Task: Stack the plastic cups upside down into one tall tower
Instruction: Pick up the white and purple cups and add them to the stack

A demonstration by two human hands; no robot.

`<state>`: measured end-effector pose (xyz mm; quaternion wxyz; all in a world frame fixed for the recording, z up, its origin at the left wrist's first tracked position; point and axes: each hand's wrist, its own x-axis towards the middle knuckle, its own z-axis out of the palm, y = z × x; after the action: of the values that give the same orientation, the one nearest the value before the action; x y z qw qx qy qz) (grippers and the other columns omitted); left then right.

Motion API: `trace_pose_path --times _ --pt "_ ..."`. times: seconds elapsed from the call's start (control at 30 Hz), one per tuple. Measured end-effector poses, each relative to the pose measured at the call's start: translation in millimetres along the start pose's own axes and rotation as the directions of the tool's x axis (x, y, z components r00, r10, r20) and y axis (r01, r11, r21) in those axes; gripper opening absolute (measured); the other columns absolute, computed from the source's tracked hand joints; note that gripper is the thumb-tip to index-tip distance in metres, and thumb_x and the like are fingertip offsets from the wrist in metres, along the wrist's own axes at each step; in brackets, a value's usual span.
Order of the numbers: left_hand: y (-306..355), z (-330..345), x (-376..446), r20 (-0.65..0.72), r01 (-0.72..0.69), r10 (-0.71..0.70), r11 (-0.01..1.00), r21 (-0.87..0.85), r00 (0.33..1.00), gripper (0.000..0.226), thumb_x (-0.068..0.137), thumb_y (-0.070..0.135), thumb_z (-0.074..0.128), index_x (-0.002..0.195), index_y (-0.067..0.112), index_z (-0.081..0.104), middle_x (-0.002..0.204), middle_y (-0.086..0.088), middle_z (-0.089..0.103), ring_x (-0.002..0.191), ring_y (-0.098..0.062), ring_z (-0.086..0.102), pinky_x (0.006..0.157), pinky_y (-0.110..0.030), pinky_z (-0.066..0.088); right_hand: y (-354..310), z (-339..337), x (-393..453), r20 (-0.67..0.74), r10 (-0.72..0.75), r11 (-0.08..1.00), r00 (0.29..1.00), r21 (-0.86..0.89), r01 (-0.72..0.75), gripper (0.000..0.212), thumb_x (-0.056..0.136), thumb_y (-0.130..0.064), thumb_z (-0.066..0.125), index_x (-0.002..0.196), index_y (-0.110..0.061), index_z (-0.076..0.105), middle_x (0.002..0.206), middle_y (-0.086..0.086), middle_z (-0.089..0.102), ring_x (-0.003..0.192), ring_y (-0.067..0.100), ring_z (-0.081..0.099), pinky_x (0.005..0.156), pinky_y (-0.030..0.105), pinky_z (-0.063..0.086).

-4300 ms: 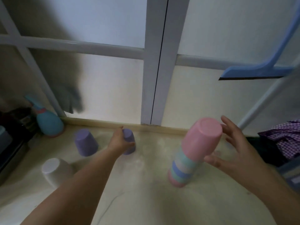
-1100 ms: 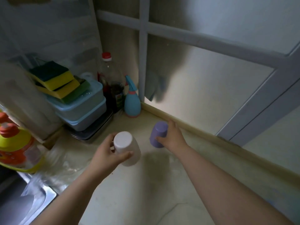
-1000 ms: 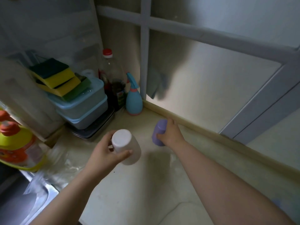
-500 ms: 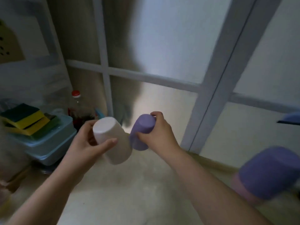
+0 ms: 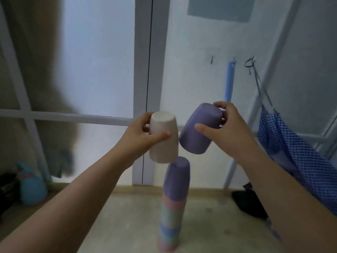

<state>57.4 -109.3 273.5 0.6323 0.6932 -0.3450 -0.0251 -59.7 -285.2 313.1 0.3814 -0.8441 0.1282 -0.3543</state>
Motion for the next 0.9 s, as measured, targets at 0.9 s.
trace_pose_path --times 0.9 --pt "-46 36 -16 0.137 0.141 -0.149 0.988 0.069 0.979 0.061 0.071 0.04 0.069 0.125 0.03 0.043 0.123 0.008 0.055 0.112 -0.009 0.053 0.089 -0.03 0.048 -14 2 16 0.079 -0.079 0.996 0.994 0.057 0.075 0.065 0.071 -0.036 0.074 0.126 -0.029 0.04 0.127 -0.001 0.053 0.106 0.02 0.056 0.076 0.027 0.052"
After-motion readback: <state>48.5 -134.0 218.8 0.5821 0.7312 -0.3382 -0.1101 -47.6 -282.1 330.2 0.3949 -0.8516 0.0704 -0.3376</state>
